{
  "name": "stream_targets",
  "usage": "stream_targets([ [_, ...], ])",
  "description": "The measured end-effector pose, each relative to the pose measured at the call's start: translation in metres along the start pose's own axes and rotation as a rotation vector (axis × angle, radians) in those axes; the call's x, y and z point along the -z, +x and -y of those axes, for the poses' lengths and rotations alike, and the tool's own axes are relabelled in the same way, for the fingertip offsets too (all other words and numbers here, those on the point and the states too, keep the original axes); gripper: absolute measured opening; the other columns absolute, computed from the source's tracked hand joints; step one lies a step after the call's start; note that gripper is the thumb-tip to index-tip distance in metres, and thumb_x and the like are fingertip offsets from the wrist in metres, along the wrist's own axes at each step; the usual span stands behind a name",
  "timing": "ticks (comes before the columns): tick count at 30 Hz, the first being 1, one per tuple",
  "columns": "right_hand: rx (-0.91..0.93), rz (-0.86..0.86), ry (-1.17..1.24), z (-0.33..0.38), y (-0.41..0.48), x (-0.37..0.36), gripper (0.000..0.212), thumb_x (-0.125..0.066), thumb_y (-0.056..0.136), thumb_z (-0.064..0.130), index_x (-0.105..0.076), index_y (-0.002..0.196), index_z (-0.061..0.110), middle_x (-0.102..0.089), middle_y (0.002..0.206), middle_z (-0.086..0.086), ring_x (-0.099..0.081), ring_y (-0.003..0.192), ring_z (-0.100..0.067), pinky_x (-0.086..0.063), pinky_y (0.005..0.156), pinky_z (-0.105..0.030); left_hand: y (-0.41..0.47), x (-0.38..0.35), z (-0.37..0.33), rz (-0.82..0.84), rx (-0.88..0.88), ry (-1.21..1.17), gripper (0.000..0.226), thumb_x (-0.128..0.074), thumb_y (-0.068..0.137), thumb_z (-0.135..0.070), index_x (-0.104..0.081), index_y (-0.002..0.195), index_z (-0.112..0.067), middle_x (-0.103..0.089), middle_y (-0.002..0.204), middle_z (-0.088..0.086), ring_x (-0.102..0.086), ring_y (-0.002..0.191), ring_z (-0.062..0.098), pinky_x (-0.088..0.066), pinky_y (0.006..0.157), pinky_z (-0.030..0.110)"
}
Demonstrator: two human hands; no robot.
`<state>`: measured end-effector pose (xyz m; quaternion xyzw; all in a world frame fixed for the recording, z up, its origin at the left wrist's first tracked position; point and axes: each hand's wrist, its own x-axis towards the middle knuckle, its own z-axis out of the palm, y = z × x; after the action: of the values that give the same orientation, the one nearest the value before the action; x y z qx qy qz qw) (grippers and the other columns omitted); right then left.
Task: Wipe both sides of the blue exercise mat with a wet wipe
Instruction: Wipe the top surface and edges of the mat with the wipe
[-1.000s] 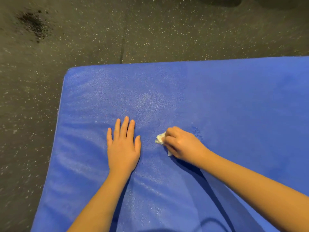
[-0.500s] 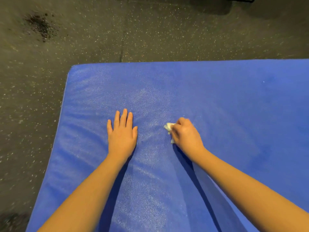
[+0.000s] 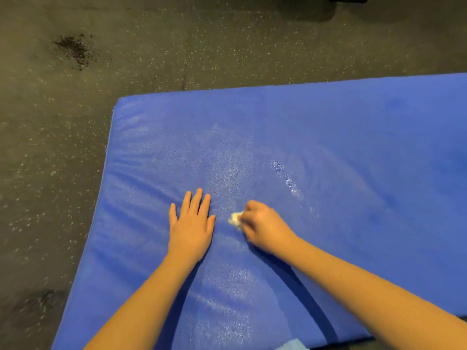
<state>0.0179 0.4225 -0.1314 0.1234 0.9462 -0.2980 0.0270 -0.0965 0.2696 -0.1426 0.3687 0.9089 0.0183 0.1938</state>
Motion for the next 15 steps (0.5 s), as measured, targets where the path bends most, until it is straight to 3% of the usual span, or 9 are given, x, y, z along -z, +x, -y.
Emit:
stream_targets([
  [3, 0.068, 0.140, -0.031, -0.001, -0.014, 0.015, 0.028, -0.057, 0.092, 0.018, -0.063, 0.071, 0.001, -0.047, 0.076, -0.010, -0.042, 0.061, -0.024, -0.029, 0.054, -0.032, -0.002, -0.001, 0.000, -0.050, -0.002, -0.038, 0.053, -0.031, 0.104, -0.036, -0.021, 0.154, -0.020, -0.010, 0.163, -0.002, -0.002, 0.150, 0.021, -0.002, 0.118, 0.050],
  [7, -0.213, -0.073, -0.076, -0.031, -0.014, 0.028, 0.032, -0.057, 0.093, 0.015, -0.061, 0.066, -0.001, -0.047, 0.082, -0.008, -0.047, 0.063, -0.025, -0.040, 0.058, -0.036, -0.011, -0.002, -0.002, -0.032, 0.003, -0.093, 0.054, -0.029, 0.105, -0.037, -0.019, 0.155, -0.020, -0.009, 0.163, -0.003, 0.000, 0.150, 0.019, 0.001, 0.119, 0.047],
  [9, -0.165, -0.045, -0.039, -0.016, -0.027, 0.021, 0.033, -0.058, 0.093, 0.018, -0.062, 0.067, 0.000, -0.050, 0.083, -0.009, -0.051, 0.065, -0.030, -0.043, 0.060, -0.039, -0.019, -0.002, -0.003, -0.014, 0.011, -0.091, 0.054, -0.028, 0.105, -0.038, -0.017, 0.155, -0.020, -0.007, 0.163, -0.004, 0.002, 0.150, 0.018, 0.002, 0.119, 0.046],
  [12, 0.019, 0.178, 0.046, 0.010, -0.052, 0.020, 0.018, -0.059, 0.091, 0.017, -0.070, 0.084, 0.004, -0.054, 0.089, -0.008, -0.055, 0.074, -0.029, -0.044, 0.066, -0.037, -0.032, -0.003, -0.006, -0.019, 0.013, -0.084, 0.054, -0.028, 0.105, -0.038, -0.017, 0.155, -0.021, -0.009, 0.163, -0.004, 0.001, 0.150, 0.019, 0.001, 0.119, 0.046],
  [15, -0.049, 0.115, 0.030, -0.001, -0.045, 0.026, 0.016, -0.059, 0.090, 0.013, -0.068, 0.102, 0.006, -0.057, 0.094, -0.009, -0.057, 0.084, -0.028, -0.044, 0.071, -0.036, -0.035, -0.004, -0.008, -0.039, 0.040, -0.083, 0.053, -0.028, 0.105, -0.037, -0.019, 0.155, -0.021, -0.011, 0.162, -0.005, -0.001, 0.150, 0.018, 0.001, 0.119, 0.045],
])
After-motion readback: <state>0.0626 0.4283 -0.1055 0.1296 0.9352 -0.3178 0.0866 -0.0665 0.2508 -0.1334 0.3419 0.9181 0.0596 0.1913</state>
